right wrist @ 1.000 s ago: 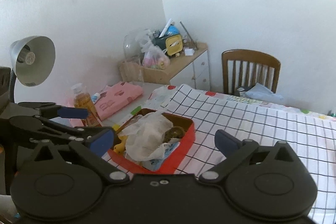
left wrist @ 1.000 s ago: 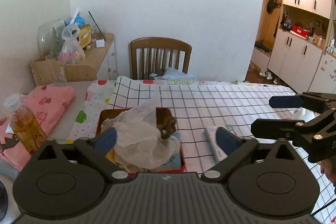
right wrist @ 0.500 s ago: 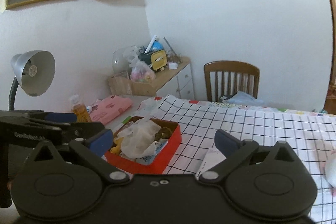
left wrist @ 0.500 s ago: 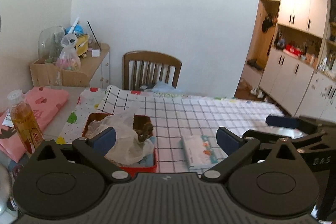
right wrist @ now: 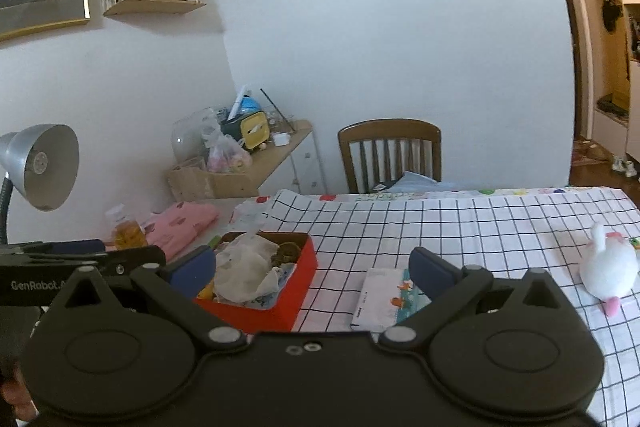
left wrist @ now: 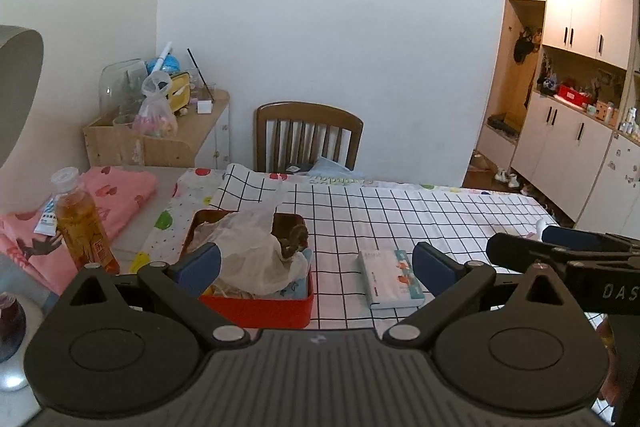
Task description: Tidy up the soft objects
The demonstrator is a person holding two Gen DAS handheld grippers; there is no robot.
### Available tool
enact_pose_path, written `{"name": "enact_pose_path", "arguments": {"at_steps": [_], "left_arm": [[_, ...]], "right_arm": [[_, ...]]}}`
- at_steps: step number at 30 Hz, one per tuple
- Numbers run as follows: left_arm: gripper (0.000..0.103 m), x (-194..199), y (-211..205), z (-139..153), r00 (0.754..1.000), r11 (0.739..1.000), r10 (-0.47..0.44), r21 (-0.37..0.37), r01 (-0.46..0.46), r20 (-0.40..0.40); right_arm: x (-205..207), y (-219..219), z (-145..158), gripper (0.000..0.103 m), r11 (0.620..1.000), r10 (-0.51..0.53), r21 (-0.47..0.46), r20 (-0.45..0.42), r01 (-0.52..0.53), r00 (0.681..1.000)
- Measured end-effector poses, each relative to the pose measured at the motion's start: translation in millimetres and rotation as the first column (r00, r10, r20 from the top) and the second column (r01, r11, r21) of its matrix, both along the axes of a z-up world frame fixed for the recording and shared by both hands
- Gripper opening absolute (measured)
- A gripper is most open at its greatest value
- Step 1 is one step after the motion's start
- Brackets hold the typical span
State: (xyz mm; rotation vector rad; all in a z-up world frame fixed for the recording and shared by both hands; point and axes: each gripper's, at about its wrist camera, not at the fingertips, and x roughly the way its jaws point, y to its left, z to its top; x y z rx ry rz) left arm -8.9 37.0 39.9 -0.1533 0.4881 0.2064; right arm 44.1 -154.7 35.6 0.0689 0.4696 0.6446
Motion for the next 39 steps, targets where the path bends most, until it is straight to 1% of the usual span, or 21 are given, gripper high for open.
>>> {"name": "enact_pose_path", "arguments": {"at_steps": [2, 5, 8, 13, 18, 21, 23, 27, 33, 35, 39], "left_arm": [[0.103, -1, 0, 0, 1.000, 1.000, 0.006, -0.006, -0.006, -0.003], [0.103, -2, -1, 0, 1.000, 1.000, 0.003, -0.009, -0.003, -0.001], [0.103, -4, -3, 0, 1.000, 1.000, -0.010, -0.020, 0.010, 0.003], [0.103, -5, -8, 1, 1.000, 1.000, -0.012, -0.007, 0.012, 0.014], [0.103, -3, -10, 1, 1.000, 1.000, -0.021, -0.008, 0.021, 0.014], [0.103, 0, -10, -1, 1.000, 1.000, -0.028, -0.015, 0.028, 0.001], [0.103, 2, -10, -2, 1.000, 1.000, -0.025, -0.019, 0.025, -0.010], [0.103, 4, -8, -5, 0.999, 0.999, -0.024, -0.043, 0.022, -0.025], [0.103, 6, -7, -5, 0.999, 0.999, -0.018, -0.043, 0.016, -0.029], [0.103, 7, -6, -5, 0.999, 0.999, -0.018, -0.050, 0.016, -0.039], [0.103, 10, -5, -7, 0.998, 0.999, -0.001, -0.042, -0.002, -0.064]], "right_arm": [[-1, 3, 0, 0.103, 1.000, -0.011, -0.015, 0.004, 0.012, 1.000], [-4, 1, -1, 0.103, 0.999, -0.038, -0.011, -0.014, 0.038, 0.999], [-5, -1, 0, 0.103, 0.997, -0.076, -0.019, -0.005, 0.076, 0.997], [-6, -1, 0, 0.103, 0.994, -0.103, -0.028, 0.009, 0.103, 0.995], [-9, -4, 1, 0.103, 0.994, -0.103, -0.017, 0.016, 0.104, 0.995], [-9, -5, 1, 0.103, 0.993, -0.116, -0.019, 0.022, 0.116, 0.993], [-8, -4, 0, 0.103, 0.993, -0.114, -0.025, 0.010, 0.114, 0.993], [-7, -3, -1, 0.103, 0.993, -0.116, -0.036, 0.005, 0.116, 0.993], [-6, -2, -3, 0.103, 0.993, -0.110, -0.053, -0.001, 0.110, 0.994], [-6, -2, -2, 0.103, 0.993, -0.108, -0.048, -0.001, 0.107, 0.994], [-5, -4, -3, 0.103, 0.994, -0.103, -0.042, -0.004, 0.103, 0.995]]}}
